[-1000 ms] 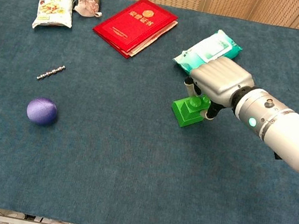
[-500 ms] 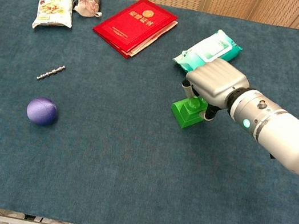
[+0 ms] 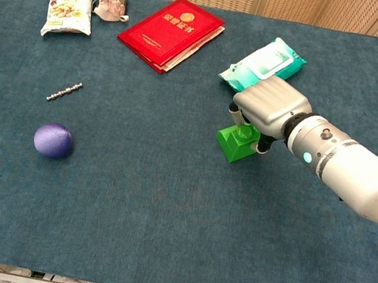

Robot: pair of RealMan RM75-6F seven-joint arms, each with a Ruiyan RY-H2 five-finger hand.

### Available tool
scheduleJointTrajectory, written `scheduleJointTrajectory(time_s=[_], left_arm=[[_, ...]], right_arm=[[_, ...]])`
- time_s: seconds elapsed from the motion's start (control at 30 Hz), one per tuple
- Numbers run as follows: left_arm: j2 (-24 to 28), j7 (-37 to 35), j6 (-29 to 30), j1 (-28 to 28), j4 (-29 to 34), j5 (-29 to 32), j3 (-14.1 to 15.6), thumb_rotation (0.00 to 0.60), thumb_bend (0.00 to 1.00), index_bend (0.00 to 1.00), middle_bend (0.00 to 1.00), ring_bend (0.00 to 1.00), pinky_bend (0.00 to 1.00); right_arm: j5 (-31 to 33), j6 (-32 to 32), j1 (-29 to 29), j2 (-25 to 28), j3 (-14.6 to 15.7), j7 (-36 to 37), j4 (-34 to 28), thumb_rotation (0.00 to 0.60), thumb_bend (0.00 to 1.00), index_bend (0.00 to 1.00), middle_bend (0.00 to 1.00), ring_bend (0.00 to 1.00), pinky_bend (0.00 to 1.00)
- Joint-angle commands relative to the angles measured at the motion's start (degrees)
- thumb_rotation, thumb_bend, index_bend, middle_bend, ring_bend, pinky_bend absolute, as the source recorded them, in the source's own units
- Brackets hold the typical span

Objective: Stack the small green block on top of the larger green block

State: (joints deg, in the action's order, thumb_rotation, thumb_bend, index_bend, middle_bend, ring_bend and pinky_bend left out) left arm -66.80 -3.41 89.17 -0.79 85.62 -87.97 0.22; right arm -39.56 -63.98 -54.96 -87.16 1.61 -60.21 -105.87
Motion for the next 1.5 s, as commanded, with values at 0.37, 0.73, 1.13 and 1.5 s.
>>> scheduleJointTrajectory(time_s=[0.37, 0.73, 1.13, 1.5], left_arm=[[0.13, 0.48, -0.22, 0.34, 0.57, -0.12, -0.22, 0.600, 0.22, 0.05, 0.12, 0.11, 0.11], [0.31, 0.88, -0.24, 0.66, 0.66, 0.23, -0.77, 0.600, 0.22, 0.05, 0.12, 0.11, 0.11], [0.52, 3.65, -0.42, 1.21, 1.73, 0.41, -1.24, 0.600, 0.22, 0.05, 0.12, 0.11, 0.11], [0.60, 6.35, -0.09, 1.70, 2.82, -0.06, -1.57, 0.600, 0.22, 0.05, 0.12, 0.11, 0.11]], right_arm=[[-5.54, 2.17, 1.16, 5.83, -0.56, 7.70, -4.56, 0.600, 0.00, 0.00, 0.18, 0.13, 0.24], [-18.37, -5.35, 8.48, 13.42, 0.86, 17.67, -5.26, 0.600, 0.05, 0.11, 0.26, 0.17, 0.27], [-33.67, -16.86, 21.68, 21.37, 3.83, 34.33, 2.23, 0.600, 0.15, 0.38, 0.38, 0.28, 0.37], [-38.78, -24.24, 33.55, 26.41, 7.14, 39.52, 5.45, 0.600, 0.15, 0.39, 0.38, 0.28, 0.37]])
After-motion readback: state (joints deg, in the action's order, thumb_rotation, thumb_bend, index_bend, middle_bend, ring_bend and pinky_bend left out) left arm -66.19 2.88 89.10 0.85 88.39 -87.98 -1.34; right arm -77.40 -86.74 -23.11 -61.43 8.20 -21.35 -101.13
